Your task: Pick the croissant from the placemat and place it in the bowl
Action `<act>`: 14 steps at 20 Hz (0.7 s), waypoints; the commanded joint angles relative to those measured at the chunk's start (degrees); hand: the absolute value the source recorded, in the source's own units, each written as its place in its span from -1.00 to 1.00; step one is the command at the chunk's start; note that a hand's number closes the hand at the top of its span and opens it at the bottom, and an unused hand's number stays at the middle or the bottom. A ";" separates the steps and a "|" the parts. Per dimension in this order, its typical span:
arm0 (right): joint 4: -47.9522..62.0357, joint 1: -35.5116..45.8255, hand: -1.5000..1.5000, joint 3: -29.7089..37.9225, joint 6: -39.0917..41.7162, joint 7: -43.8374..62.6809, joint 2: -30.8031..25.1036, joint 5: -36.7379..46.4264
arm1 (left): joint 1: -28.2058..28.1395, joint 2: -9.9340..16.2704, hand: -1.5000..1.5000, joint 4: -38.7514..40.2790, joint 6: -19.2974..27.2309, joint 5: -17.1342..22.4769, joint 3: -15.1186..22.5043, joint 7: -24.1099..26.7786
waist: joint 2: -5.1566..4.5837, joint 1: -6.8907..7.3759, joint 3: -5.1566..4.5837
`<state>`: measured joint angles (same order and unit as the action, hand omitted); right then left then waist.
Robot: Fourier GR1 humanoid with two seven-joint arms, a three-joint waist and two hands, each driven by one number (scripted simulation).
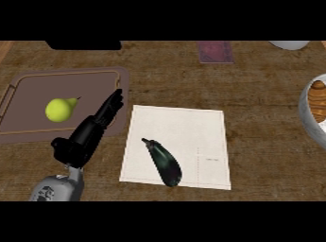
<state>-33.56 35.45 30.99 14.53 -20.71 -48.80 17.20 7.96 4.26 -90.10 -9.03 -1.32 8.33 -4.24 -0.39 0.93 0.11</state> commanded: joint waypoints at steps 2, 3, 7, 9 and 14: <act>10.58 -2.00 -1.00 7.36 3.36 -4.51 -7.78 -4.48 | -3.67 -1.02 0.00 -2.92 0.54 -1.22 2.38 0.28 | -0.15 0.43 0.16; 12.54 -2.46 -1.00 7.97 3.95 -6.23 -9.14 -4.63 | -0.39 1.06 0.00 -0.78 -1.00 0.17 -0.60 0.91 | -0.40 0.30 0.18; 17.56 -4.74 -1.00 10.36 6.66 -10.86 -13.10 -5.90 | -0.10 -0.49 0.00 -2.13 -0.46 0.40 0.61 -1.75 | -0.51 0.59 0.35; 19.05 -6.91 -1.00 10.99 9.22 -13.40 -14.68 -6.27 | -0.25 0.69 0.00 1.16 -1.28 0.13 -0.59 1.92 | -0.75 0.16 0.40; 21.40 -10.18 -1.00 10.70 15.25 -17.19 -17.01 -5.80 | -0.68 0.80 0.00 -0.57 -1.38 -0.04 -0.22 1.68 | -0.68 0.44 0.53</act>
<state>-14.32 27.48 41.32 25.95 -34.48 -64.31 11.51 6.81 4.41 -91.05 -9.83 -1.35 8.50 -3.08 -0.96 1.35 0.53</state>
